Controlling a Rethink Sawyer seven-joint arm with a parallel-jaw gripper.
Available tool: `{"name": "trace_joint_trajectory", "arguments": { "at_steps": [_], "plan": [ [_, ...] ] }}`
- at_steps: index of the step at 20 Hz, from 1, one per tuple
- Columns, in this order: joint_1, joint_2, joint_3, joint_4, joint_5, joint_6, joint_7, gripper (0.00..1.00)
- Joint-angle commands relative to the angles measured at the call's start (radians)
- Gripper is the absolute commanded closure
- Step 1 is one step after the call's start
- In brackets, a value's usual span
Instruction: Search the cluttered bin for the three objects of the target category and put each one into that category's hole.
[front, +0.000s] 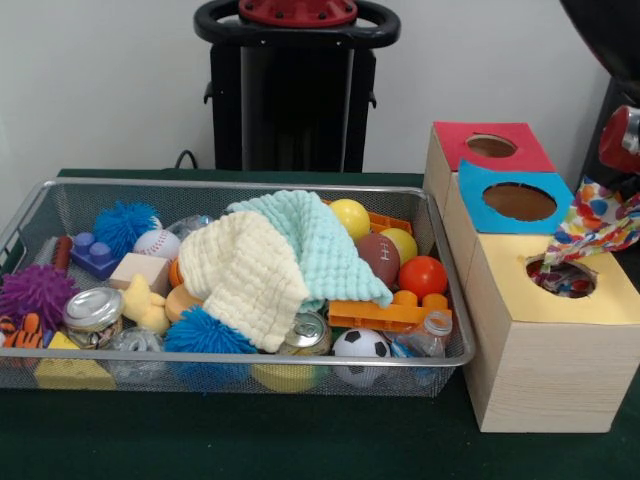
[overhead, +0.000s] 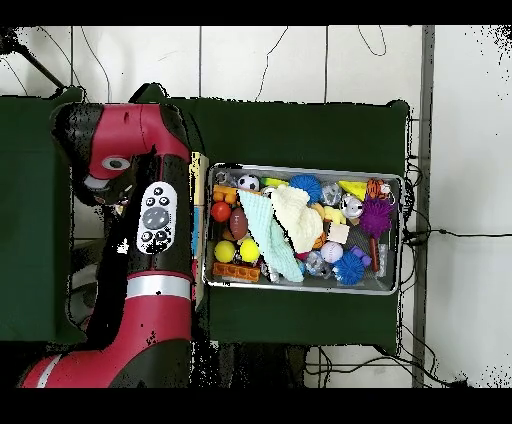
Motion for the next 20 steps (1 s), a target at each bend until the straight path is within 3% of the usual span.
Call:
{"name": "trace_joint_trajectory", "arguments": {
  "at_steps": [1, 5, 10, 16, 20],
  "plan": [
    [-0.06, 0.111, 0.021, -0.138, -0.045, -0.091, 0.167, 1.0],
    [-0.084, 0.192, 0.016, -0.279, -0.027, -0.036, 0.172, 1.0],
    [-0.118, 0.245, -0.011, -0.382, -0.023, -0.012, 0.151, 1.0],
    [-0.151, 0.226, -0.033, -0.38, -0.044, -0.007, 0.107, 1.0],
    [-0.158, 0.187, -0.014, -0.329, -0.044, -0.011, 0.089, 1.0]
  ]
}}
